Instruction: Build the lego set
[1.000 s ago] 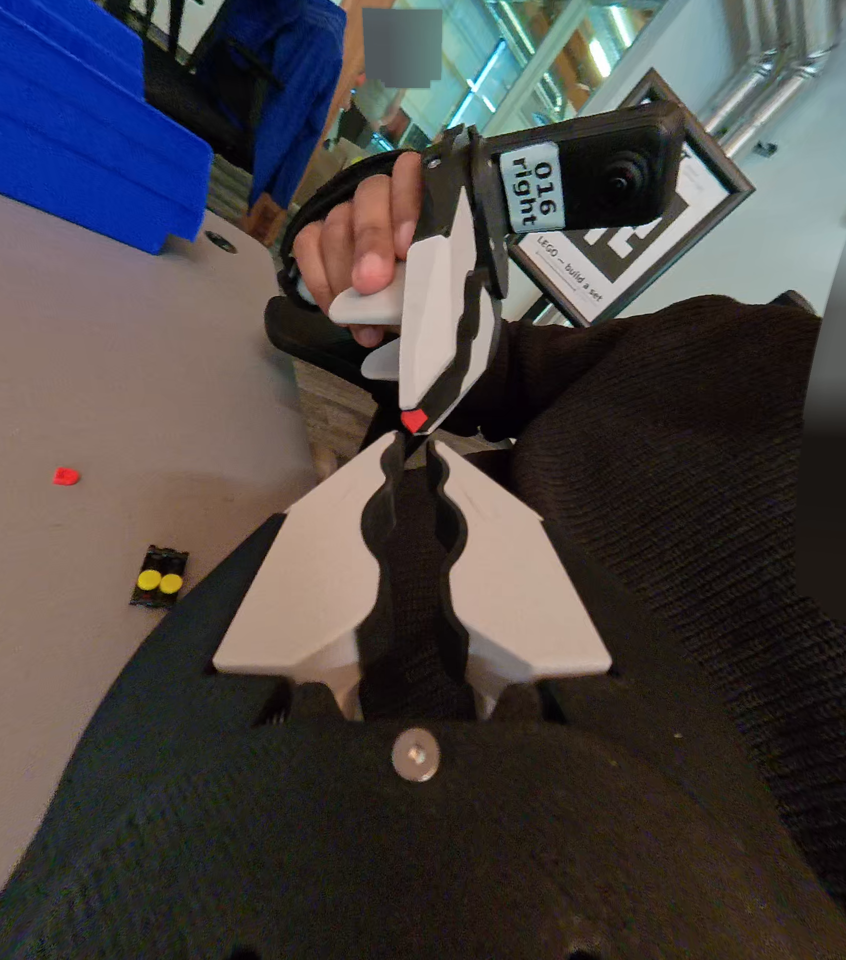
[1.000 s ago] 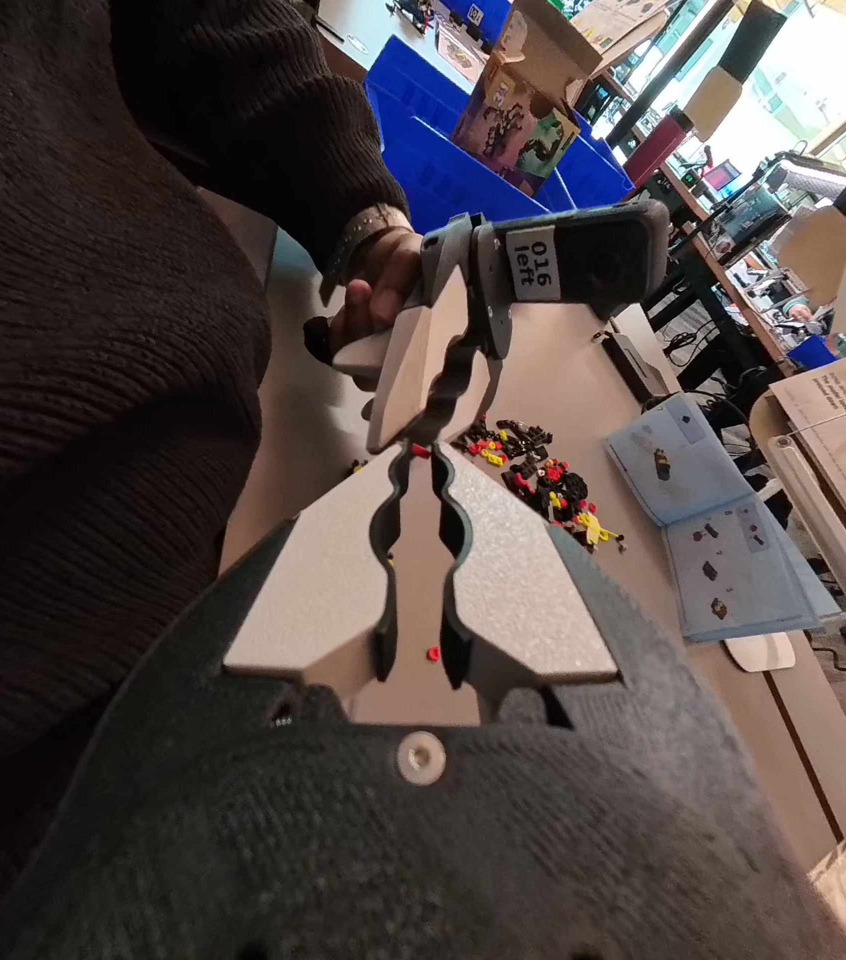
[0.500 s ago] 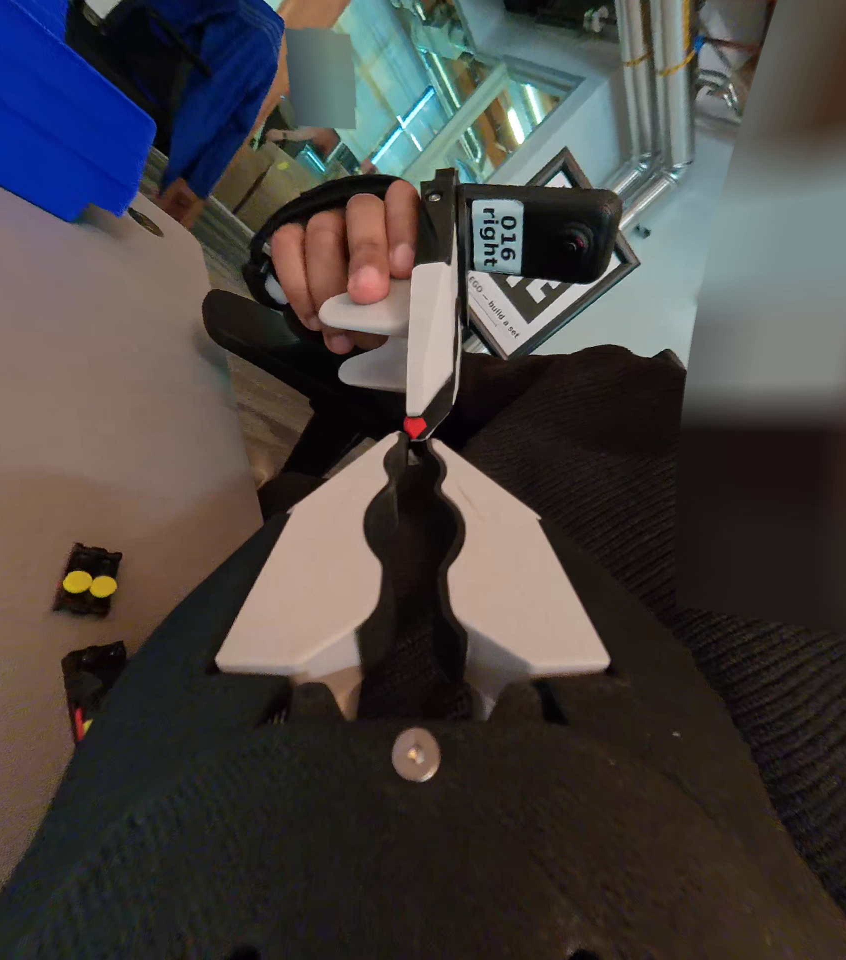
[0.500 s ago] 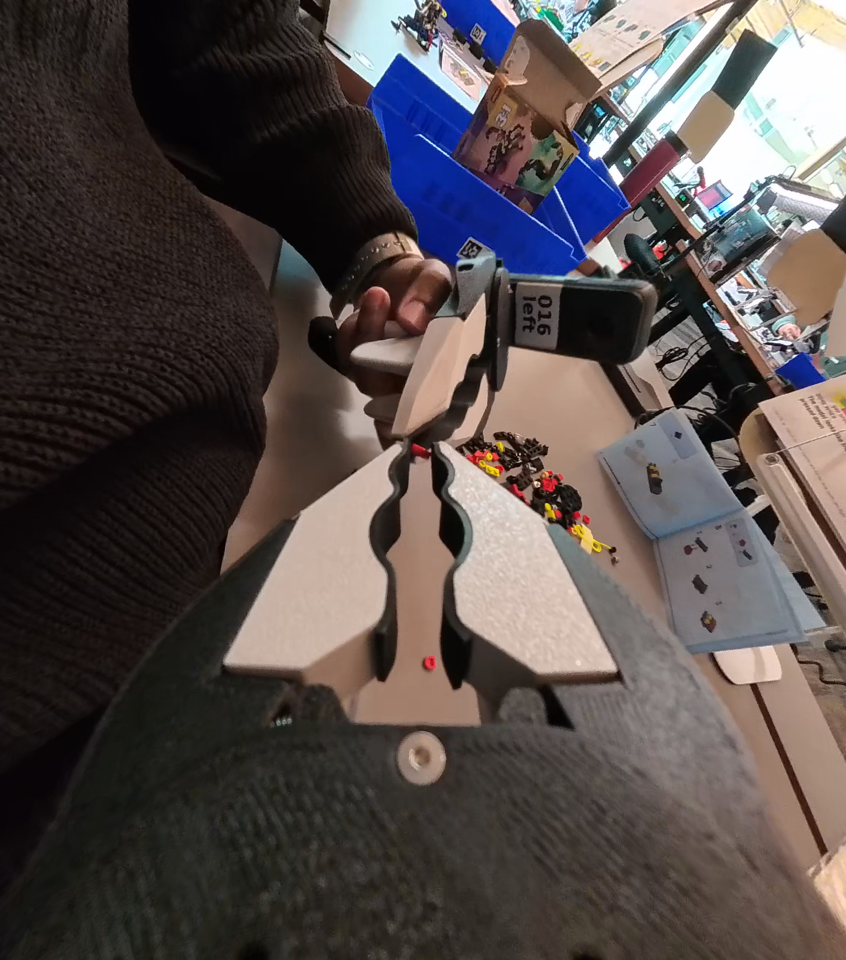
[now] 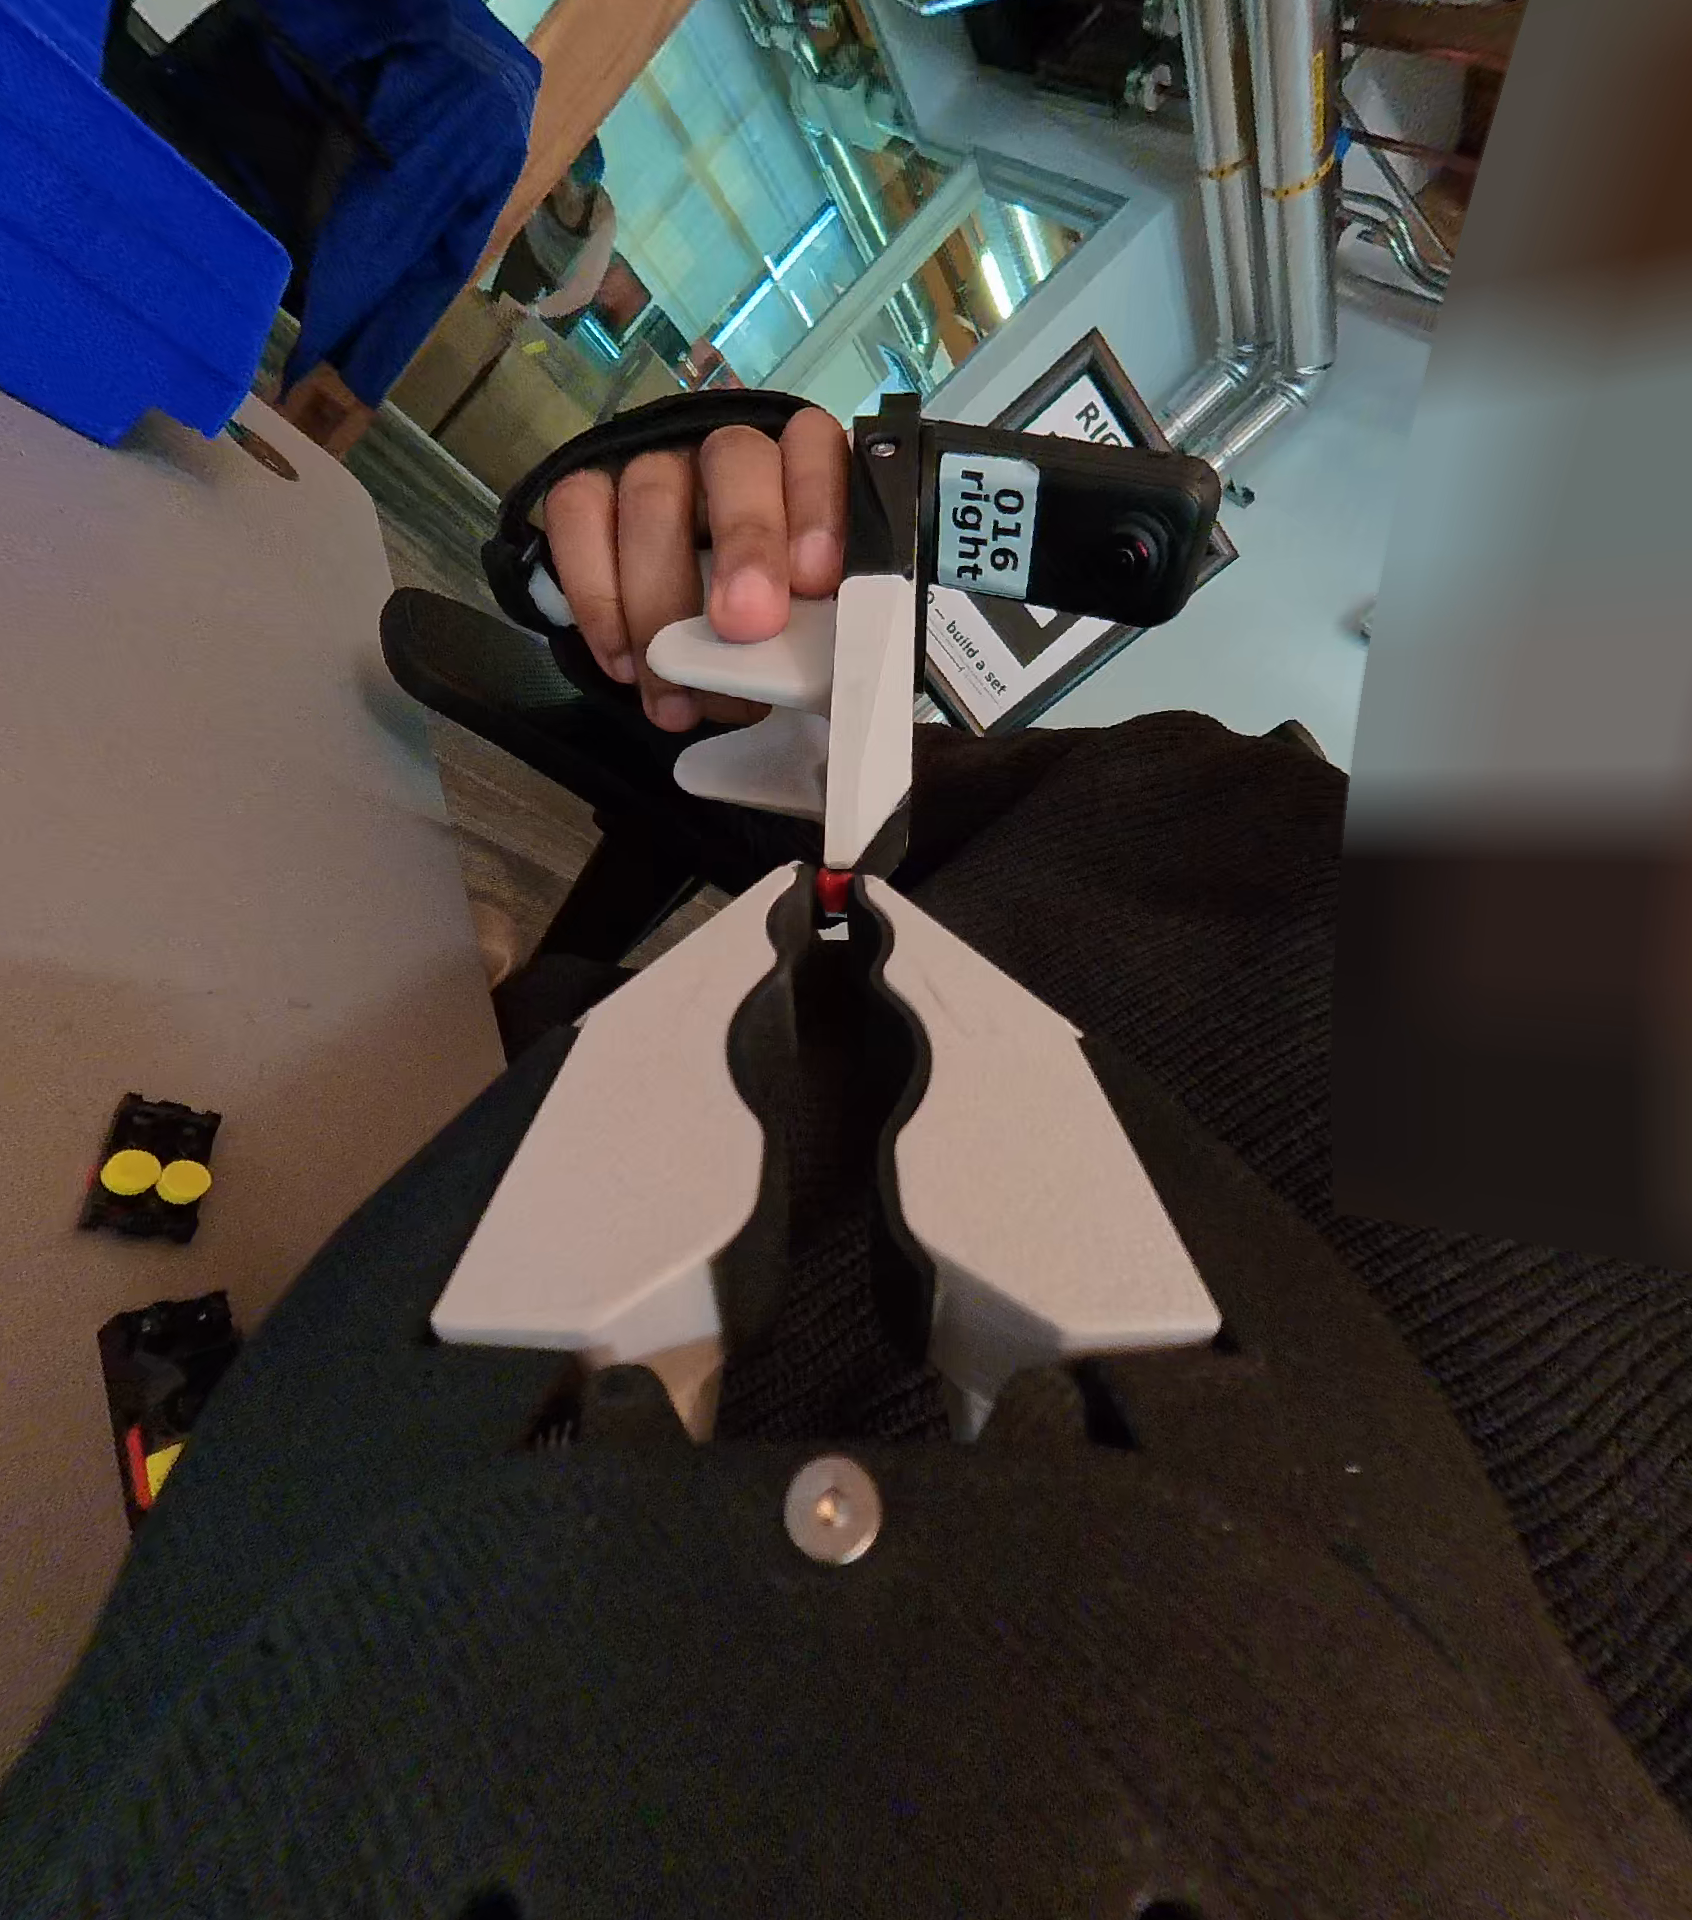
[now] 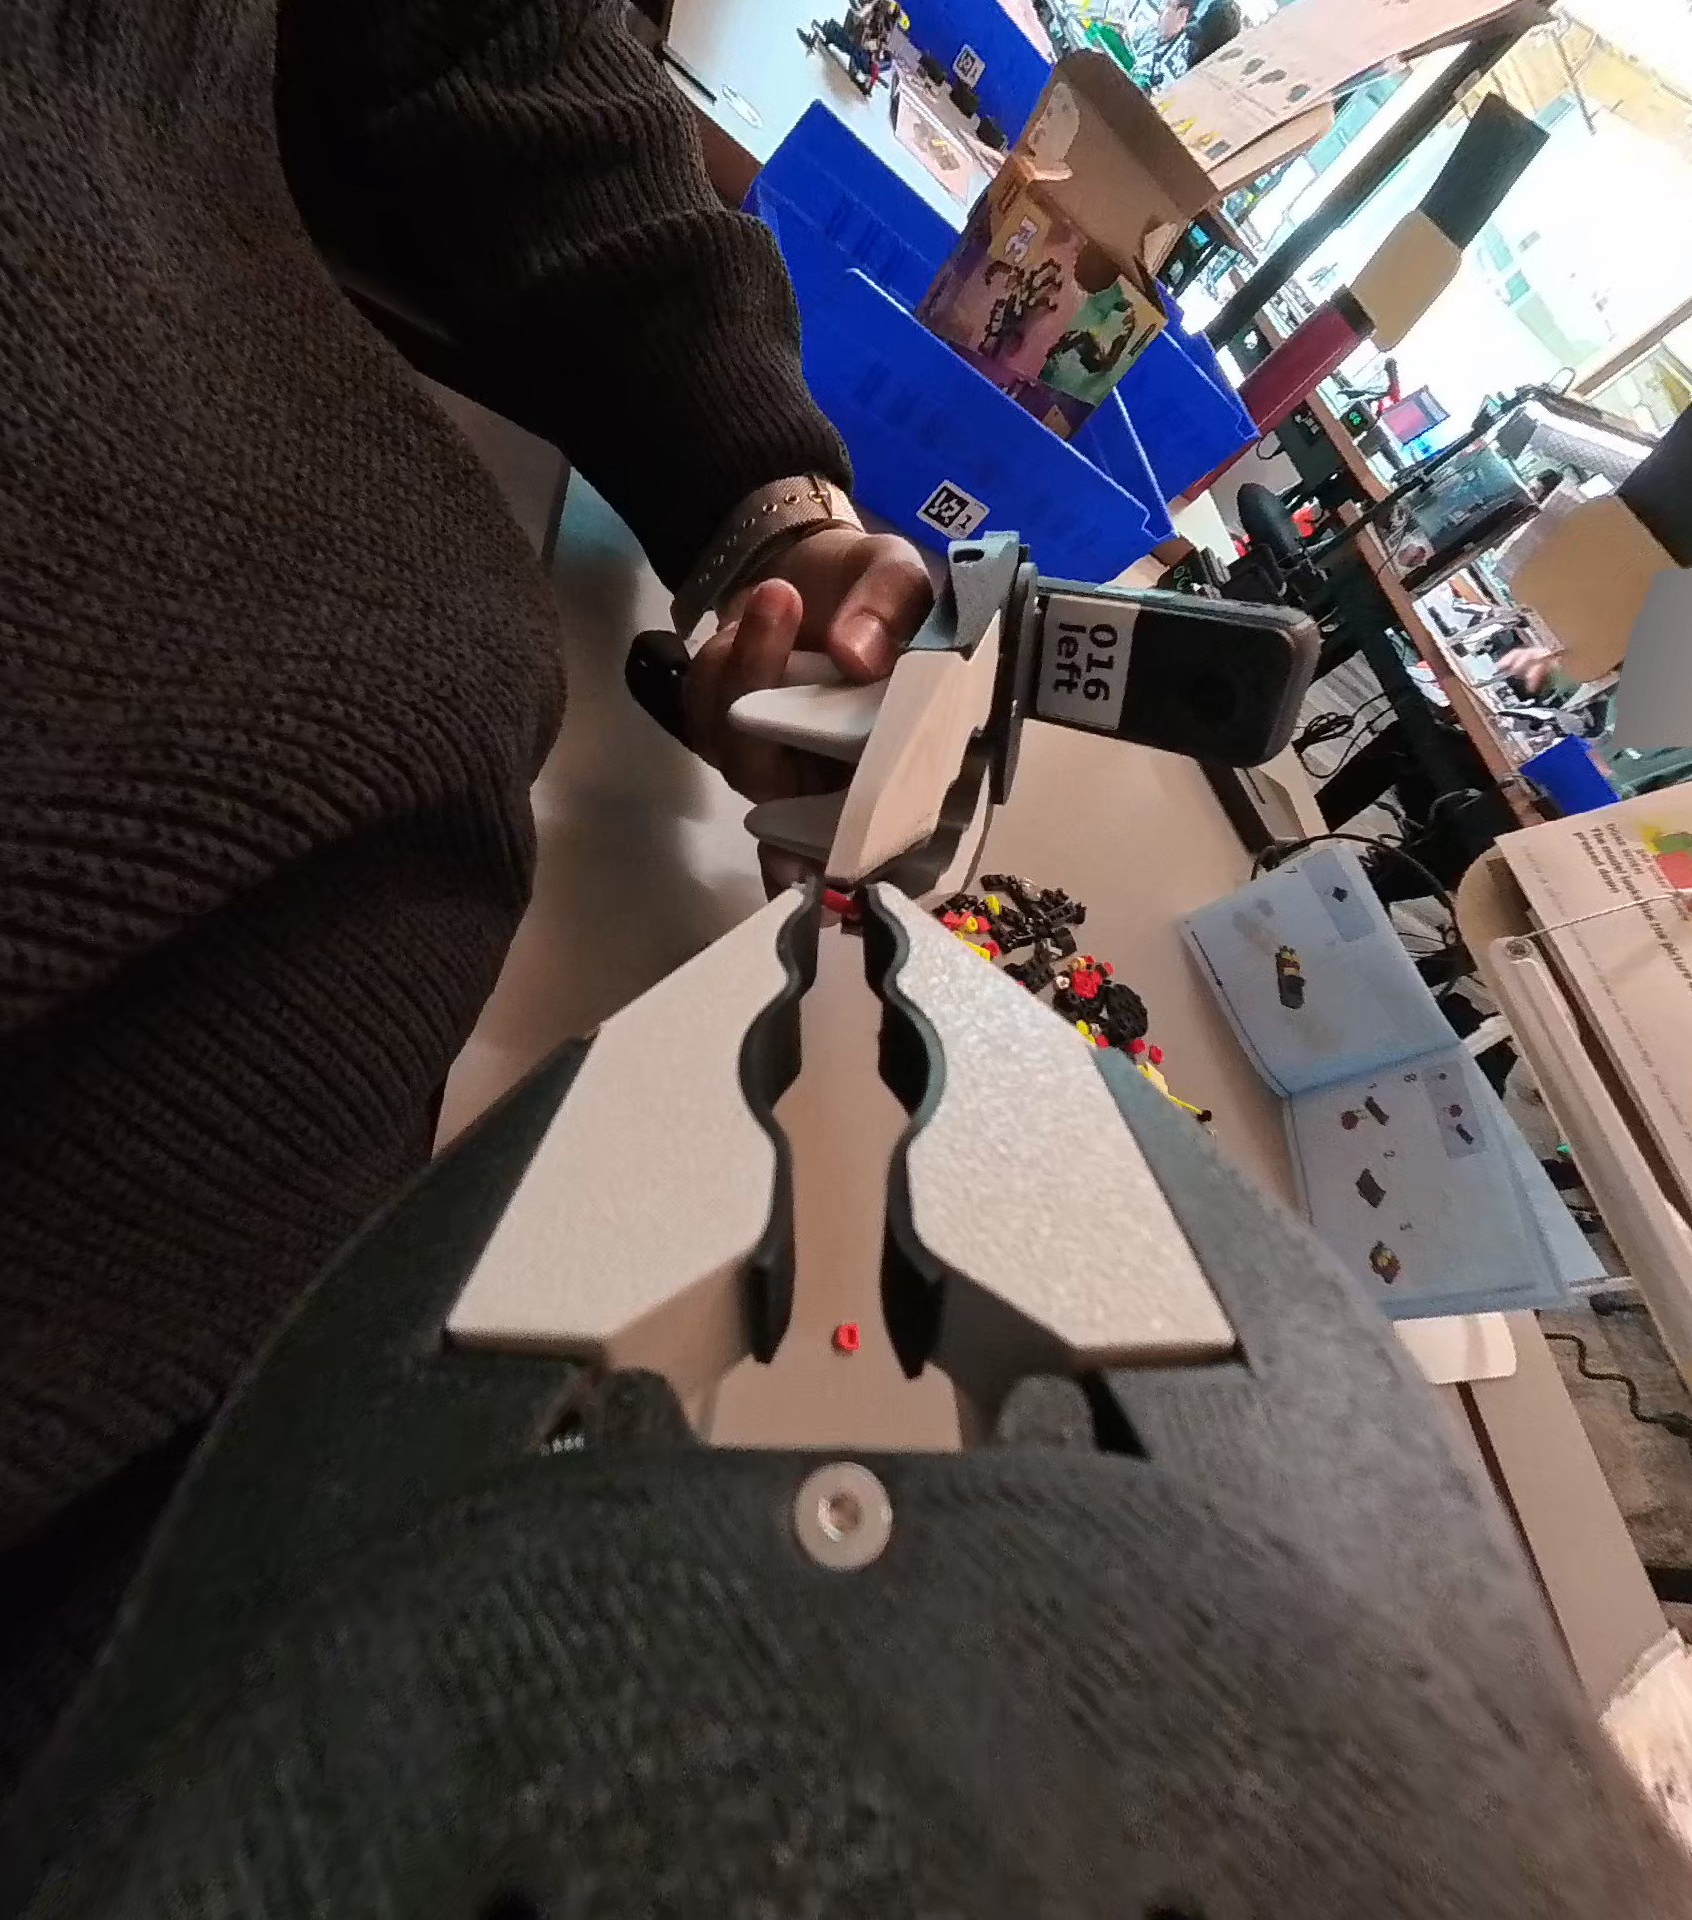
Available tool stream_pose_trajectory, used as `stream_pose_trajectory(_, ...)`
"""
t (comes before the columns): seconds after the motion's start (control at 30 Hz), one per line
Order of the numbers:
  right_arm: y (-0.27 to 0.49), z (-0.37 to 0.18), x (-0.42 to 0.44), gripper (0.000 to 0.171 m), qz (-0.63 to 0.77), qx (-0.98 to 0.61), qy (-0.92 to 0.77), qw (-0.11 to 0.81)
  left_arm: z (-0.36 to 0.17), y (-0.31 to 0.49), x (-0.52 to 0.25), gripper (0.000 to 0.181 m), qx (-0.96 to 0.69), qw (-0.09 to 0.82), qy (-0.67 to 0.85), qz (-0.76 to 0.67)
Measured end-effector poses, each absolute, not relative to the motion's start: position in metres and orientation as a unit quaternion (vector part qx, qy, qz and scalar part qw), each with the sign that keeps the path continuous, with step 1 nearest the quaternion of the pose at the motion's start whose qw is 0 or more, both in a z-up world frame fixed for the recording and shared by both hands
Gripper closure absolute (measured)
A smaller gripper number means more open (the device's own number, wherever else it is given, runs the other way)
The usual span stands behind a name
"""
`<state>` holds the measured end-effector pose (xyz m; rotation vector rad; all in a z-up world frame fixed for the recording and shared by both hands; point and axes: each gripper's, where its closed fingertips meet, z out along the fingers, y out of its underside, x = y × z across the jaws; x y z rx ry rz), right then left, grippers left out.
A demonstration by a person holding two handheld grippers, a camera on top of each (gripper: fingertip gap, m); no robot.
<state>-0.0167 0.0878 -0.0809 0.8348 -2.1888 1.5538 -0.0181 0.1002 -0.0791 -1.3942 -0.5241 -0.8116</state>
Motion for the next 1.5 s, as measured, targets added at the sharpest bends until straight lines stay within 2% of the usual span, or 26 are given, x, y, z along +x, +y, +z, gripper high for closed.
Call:
stream_pose_trajectory(1.07, 0.084, -0.109, -0.074, 0.158, 0.465, 0.194, -0.828, 0.246, -0.105, 0.090, -0.074, 0.181, -0.587, 0.667, -0.364, -0.277)
stream_pose_trajectory(1.37, 0.084, -0.112, -0.070, 0.165, 0.458, 0.207, -0.830, 0.241, -0.109, 0.094, -0.071, 0.180, -0.598, 0.660, -0.362, -0.274)
stream_pose_trajectory(1.43, 0.085, -0.113, -0.070, 0.165, 0.456, 0.207, -0.832, 0.240, -0.111, 0.095, -0.072, 0.176, -0.607, 0.655, -0.364, -0.263)
stream_pose_trajectory(1.5, 0.086, -0.114, -0.074, 0.165, 0.452, 0.201, -0.835, 0.240, -0.118, 0.094, -0.073, 0.162, -0.637, 0.643, -0.357, -0.229)
